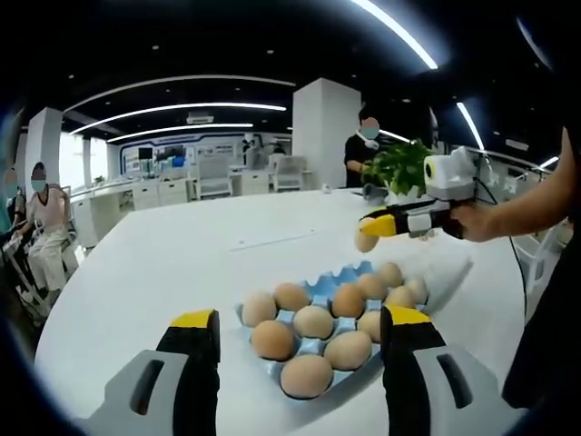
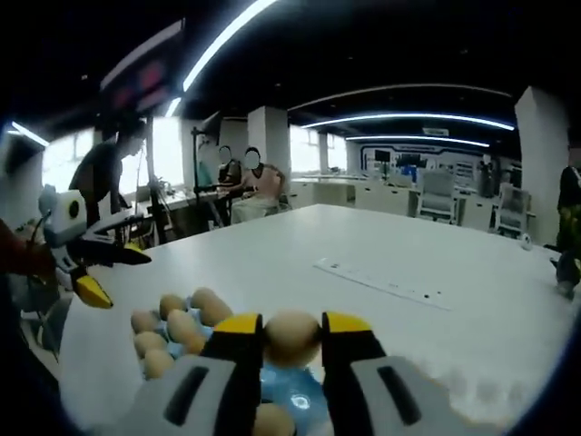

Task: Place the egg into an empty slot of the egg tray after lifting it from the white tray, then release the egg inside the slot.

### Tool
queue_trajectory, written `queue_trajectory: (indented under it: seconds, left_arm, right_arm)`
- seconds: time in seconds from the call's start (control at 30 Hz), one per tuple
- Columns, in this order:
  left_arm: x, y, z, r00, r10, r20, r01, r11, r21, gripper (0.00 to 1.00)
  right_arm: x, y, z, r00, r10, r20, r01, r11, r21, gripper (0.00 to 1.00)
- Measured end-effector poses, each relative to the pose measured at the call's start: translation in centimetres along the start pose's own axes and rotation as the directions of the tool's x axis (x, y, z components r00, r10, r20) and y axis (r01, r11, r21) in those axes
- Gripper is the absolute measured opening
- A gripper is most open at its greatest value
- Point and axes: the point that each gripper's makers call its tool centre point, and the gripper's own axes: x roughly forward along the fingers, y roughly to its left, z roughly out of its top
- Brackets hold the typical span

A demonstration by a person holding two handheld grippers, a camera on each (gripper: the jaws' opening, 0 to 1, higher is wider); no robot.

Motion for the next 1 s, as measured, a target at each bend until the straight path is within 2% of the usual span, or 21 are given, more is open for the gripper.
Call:
queue_trajectory:
  seconds: [0.3,0.47,1.0]
  left_arm:
    - [-0.1,0.0,-0.3,1.000,-0.002,-0.005,0.002,1.000,-0.005,0.72]
    - [-0.3,0.3,-0.3,1.000,0.011,0.000,-0.011,1.000,-0.002,0.73]
    - [-0.6,0.6,-0.5,1.000,0.017,-0.004,-0.017,1.000,-0.007,0.73]
  right_arm:
    - [2.9,3.5,-0.3,0.997,0.081,-0.018,-0.082,0.997,-0.012,0.25]
    - [3.8,4.7,-1.0,0.993,0.114,-0.041,-0.115,0.993,-0.015,0.25]
    - [6.0,6.2,-3.4,0.979,0.166,-0.118,-0.166,0.986,0.006,0.24]
